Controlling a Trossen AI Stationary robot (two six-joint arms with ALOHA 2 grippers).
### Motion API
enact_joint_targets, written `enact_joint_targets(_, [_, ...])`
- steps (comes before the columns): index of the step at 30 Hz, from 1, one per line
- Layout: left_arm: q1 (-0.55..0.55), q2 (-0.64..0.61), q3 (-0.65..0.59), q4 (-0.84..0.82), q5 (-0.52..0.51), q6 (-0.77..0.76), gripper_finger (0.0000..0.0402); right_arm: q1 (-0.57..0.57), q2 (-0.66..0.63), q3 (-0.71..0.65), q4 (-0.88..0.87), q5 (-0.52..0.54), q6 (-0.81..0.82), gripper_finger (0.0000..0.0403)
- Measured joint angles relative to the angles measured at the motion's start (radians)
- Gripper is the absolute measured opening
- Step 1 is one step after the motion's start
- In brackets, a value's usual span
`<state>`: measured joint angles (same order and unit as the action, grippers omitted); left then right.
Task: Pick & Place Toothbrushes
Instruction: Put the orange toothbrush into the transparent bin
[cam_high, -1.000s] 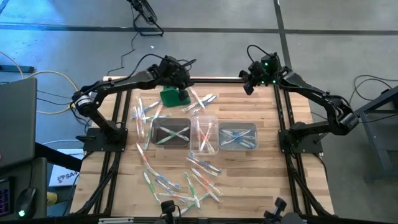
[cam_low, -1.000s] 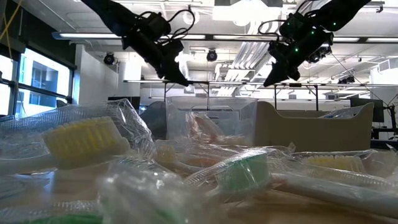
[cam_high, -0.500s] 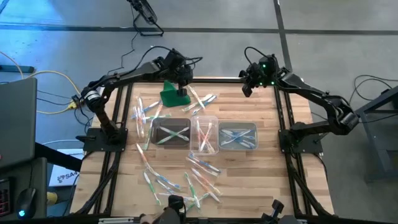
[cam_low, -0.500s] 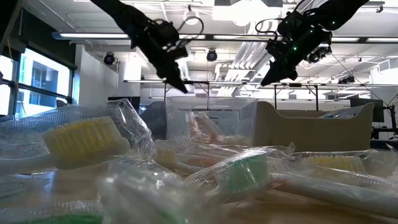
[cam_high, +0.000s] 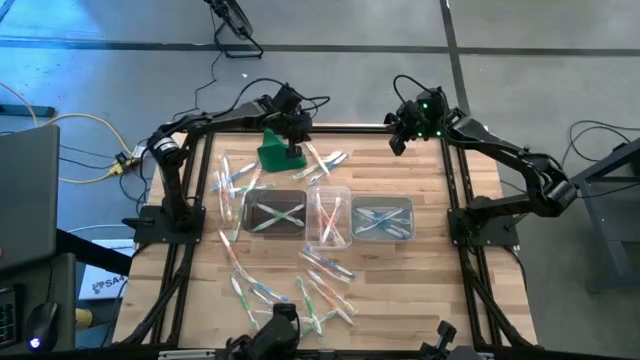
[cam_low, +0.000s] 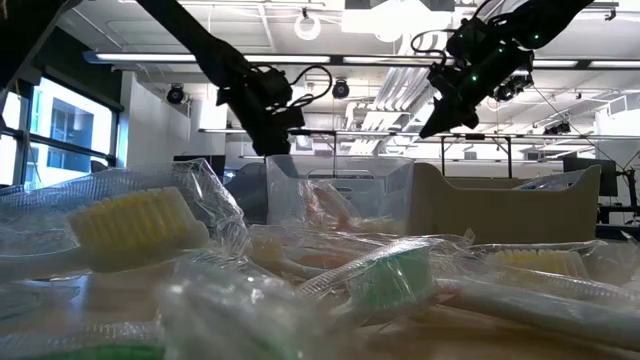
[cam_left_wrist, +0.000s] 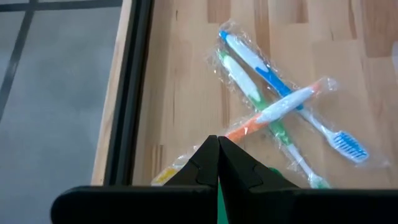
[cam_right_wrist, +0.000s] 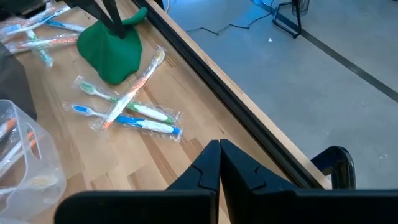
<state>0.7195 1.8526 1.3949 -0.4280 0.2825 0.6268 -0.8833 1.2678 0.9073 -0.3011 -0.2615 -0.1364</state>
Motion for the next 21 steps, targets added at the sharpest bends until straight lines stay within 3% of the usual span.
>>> enact_joint_targets(12, [-0.015, 0.000, 0.000, 0.083, -0.028, 0.051, 0.0006, 0.000, 0.000, 0.000, 0.006, 0.000, 0.000, 0.0002])
enact_joint_targets(15, [-0.022, 0.000, 0.000, 0.062, -0.050, 0.068, 0.0030, 0.000, 0.000, 0.000, 0.006, 0.000, 0.000, 0.0002])
enact_joint_targets(21, [-0.051, 0.034, -0.001, 0.016, -0.062, 0.113, 0.0115, 0.000, 0.000, 0.000, 0.006, 0.000, 0.000, 0.0002])
